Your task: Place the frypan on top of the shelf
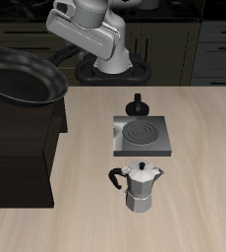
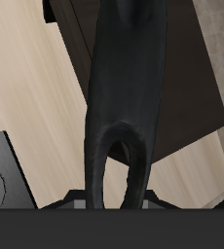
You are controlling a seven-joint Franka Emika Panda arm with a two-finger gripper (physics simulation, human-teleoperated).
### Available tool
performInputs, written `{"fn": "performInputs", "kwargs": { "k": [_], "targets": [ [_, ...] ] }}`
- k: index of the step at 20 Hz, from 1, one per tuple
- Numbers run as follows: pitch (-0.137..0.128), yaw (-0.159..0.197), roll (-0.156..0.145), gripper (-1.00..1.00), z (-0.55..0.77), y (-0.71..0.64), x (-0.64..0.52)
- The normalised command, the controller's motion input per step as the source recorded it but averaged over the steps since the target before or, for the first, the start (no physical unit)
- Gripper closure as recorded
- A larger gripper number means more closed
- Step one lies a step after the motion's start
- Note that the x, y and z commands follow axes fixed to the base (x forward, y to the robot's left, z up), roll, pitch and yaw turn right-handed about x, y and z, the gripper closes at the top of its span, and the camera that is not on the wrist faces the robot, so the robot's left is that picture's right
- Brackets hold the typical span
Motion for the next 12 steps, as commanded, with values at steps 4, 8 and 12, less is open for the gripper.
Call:
{"fn": "performInputs", "kwargs": {
  "k": [4,8,12],
  "targets": [
    [-0.018,0.019,-0.071,1.00,0.11,-0.21,0.04],
    [0.003,-0.007,-0.029,1.00,0.04,-0.18,0.06],
    [0.013,-0.014,-0.041,1.00,-0.01,-0.21,0.09]
  ]
}}
